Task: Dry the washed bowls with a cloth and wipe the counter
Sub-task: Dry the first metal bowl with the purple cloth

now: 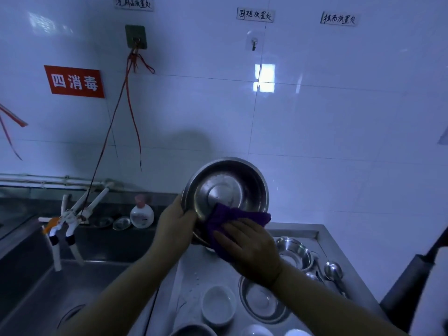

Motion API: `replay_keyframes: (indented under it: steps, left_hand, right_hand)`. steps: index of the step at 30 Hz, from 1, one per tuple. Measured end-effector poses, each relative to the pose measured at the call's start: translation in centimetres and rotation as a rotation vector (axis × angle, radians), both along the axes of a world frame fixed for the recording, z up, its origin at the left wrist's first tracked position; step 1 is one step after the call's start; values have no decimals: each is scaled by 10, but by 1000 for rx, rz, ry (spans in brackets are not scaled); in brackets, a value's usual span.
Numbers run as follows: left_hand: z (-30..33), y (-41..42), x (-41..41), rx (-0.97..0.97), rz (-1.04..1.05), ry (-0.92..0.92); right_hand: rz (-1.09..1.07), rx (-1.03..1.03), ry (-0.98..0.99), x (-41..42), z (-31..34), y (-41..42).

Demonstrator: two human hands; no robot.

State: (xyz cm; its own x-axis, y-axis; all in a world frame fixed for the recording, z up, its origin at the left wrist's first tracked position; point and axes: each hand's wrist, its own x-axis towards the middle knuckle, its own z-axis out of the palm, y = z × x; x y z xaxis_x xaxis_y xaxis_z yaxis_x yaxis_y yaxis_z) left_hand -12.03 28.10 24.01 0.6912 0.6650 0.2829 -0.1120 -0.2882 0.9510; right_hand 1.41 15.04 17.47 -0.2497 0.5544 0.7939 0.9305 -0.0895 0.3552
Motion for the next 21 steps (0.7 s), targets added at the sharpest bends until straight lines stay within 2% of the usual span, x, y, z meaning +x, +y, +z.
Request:
replay_keyframes:
  steps: [3,5,9,15,18,21]
  left_hand:
    - [18,17,-7,214,-100,178]
    - [27,25,-3,257,-113,233]
    - [27,15,5,-9,53,71]
    - [-20,-32,8,-287,55,-165]
    - [-21,-19,9,-214,5,-140]
    - [-13,-4,5,-93,-33,-43]
  right_hand:
    - [21,-98,-178,28,12,-17]
    - [27,-99,-193,30,16,-20]
    - [2,12,-80,8,16,-9]
    - [-95,109,161,-28,7,17]
    - [-83,73,176,-28,-9,18]
    - [-36,-16,78,-10,-11,9]
